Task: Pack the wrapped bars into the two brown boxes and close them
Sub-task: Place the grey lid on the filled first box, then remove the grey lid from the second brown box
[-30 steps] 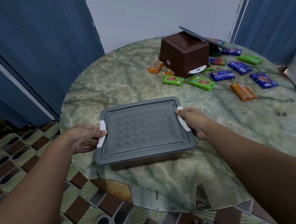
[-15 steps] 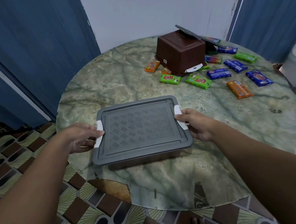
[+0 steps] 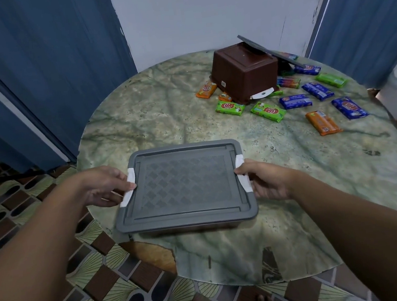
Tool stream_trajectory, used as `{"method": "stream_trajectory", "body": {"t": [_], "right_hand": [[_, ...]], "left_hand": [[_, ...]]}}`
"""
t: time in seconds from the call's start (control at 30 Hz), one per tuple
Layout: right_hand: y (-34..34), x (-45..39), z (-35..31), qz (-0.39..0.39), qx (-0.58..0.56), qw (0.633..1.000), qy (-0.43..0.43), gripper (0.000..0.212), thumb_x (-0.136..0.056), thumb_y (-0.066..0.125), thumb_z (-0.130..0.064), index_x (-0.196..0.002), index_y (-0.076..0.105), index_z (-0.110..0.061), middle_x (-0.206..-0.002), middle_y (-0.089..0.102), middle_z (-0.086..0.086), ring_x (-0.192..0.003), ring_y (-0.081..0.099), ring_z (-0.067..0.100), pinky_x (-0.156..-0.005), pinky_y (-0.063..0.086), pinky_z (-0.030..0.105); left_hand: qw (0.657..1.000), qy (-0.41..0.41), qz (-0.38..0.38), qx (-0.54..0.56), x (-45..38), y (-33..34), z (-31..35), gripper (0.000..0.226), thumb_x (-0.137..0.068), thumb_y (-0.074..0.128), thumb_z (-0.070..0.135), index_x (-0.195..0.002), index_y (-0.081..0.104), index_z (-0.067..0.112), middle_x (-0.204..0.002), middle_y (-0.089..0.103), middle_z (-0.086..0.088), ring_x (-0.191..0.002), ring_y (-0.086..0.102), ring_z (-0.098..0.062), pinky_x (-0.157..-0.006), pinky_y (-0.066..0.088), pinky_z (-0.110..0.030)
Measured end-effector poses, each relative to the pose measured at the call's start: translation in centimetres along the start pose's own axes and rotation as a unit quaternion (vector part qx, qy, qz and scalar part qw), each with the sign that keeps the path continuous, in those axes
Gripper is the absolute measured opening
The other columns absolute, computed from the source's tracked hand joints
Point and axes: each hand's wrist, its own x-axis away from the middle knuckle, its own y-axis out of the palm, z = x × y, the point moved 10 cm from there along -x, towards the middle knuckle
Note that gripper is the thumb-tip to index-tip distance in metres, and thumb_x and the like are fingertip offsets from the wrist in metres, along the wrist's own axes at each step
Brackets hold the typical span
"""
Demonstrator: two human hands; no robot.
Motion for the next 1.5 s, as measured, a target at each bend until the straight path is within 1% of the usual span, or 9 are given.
{"method": "stream_trajectory", "body": {"t": [0.1, 0.23, 0.4, 0.57, 0.73, 0.87, 1.13, 1.33, 1.5], "right_hand": [[-0.2, 0.1, -0.2, -0.002, 0.028, 1.000, 0.007, 0.030, -0.102, 0.055, -0.015, -0.132, 0.058, -0.017, -0.129, 0.070, 0.016, -0.119, 0.065, 0.035, -0.096, 0.057, 0.048], [-2.8, -0.1, -1.3, 0.104, 0.096, 0.990, -0.019, 0.030, -0.096, 0.063, -0.045, -0.107, 0.067, -0.017, -0.092, 0.068, 0.003, -0.071, 0.066, 0.015, -0.075, 0.055, 0.034], [-5.4, -0.3, -5.2, 0.208, 0.106, 0.962, -0.143, 0.030, -0.100, 0.057, -0.045, -0.110, 0.060, -0.017, -0.093, 0.058, 0.003, -0.073, 0.057, 0.016, -0.072, 0.047, 0.032], [-7.5, 0.0, -9.0, 0.196, 0.145, 0.948, -0.203, 0.029, -0.102, 0.055, -0.042, -0.109, 0.064, -0.015, -0.097, 0.063, 0.003, -0.085, 0.063, 0.018, -0.081, 0.048, 0.034], [-11.5, 0.0, -12.6, 0.160, 0.184, 0.942, -0.231, 0.020, -0.103, 0.055, -0.041, -0.112, 0.063, -0.025, -0.103, 0.066, 0.004, -0.089, 0.064, 0.017, -0.080, 0.047, 0.033], [-14.1, 0.0, -15.5, 0.130, 0.212, 0.935, -0.253, 0.022, -0.105, 0.053, -0.031, -0.122, 0.063, -0.020, -0.105, 0.064, 0.005, -0.092, 0.062, 0.014, -0.067, 0.048, 0.013], [-16.9, -2.0, -17.0, 0.088, 0.245, 0.935, -0.241, 0.024, -0.106, 0.052, -0.031, -0.127, 0.061, -0.024, -0.111, 0.064, 0.005, -0.097, 0.062, 0.011, -0.076, 0.044, 0.018], [-19.5, -3.5, -17.9, 0.101, 0.243, 0.935, -0.240, 0.023, -0.103, 0.055, -0.039, -0.125, 0.062, -0.034, -0.119, 0.066, 0.007, -0.099, 0.065, 0.014, -0.086, 0.046, 0.032], [-21.9, -4.8, -19.3, 0.093, 0.240, 0.936, -0.241, 0.026, -0.102, 0.058, -0.043, -0.126, 0.061, -0.033, -0.118, 0.067, 0.006, -0.103, 0.063, 0.013, -0.087, 0.045, 0.030]], "left_hand": [[0.998, 0.008, 0.023, -0.058, 0.7, -0.6, 1.3, 0.041, -0.078, 0.087, 0.022, -0.109, 0.064, 0.008, -0.096, 0.073, -0.006, -0.085, 0.069, -0.021, -0.082, 0.055, -0.037], [0.980, 0.071, 0.156, -0.100, 1.3, -1.9, 5.4, 0.069, -0.078, 0.088, 0.024, -0.133, 0.047, 0.016, -0.127, 0.056, -0.008, -0.108, 0.056, -0.024, -0.084, 0.048, -0.039], [0.922, 0.269, 0.276, -0.033, 2.4, 0.7, 13.8, 0.015, -0.089, 0.072, 0.029, -0.095, 0.061, 0.019, -0.089, 0.065, 0.002, -0.080, 0.063, -0.020, -0.059, 0.041, -0.029], [0.894, 0.370, 0.253, 0.011, 1.9, 7.1, 21.4, 0.017, -0.091, 0.070, 0.031, -0.080, 0.062, 0.022, -0.067, 0.057, 0.008, -0.060, 0.051, -0.011, -0.060, 0.041, -0.028], [0.893, 0.376, 0.247, 0.018, 0.8, 13.4, 27.4, 0.011, -0.091, 0.068, 0.031, -0.093, 0.061, 0.023, -0.058, 0.055, 0.014, -0.053, 0.050, -0.003, -0.055, 0.041, -0.026], [0.894, 0.361, 0.264, 0.020, 0.1, 17.2, 30.2, 0.020, -0.092, 0.068, 0.030, -0.108, 0.059, 0.020, -0.064, 0.055, 0.009, -0.059, 0.053, -0.009, -0.060, 0.043, -0.029], [0.907, 0.330, 0.262, 0.025, -2.3, 20.3, 32.3, 0.025, -0.096, 0.066, 0.035, -0.116, 0.057, 0.023, -0.078, 0.061, 0.004, -0.072, 0.062, -0.016, -0.062, 0.047, -0.032], [0.914, 0.325, 0.243, 0.018, -4.7, 21.5, 34.0, 0.025, -0.095, 0.067, 0.033, -0.116, 0.059, 0.021, -0.079, 0.063, 0.002, -0.071, 0.060, -0.014, -0.060, 0.043, -0.027], [0.924, 0.308, 0.224, 0.037, -6.9, 23.2, 35.2, 0.030, -0.093, 0.069, 0.037, -0.120, 0.064, 0.023, -0.084, 0.066, 0.008, -0.083, 0.065, -0.013, -0.068, 0.048, -0.027]]}}
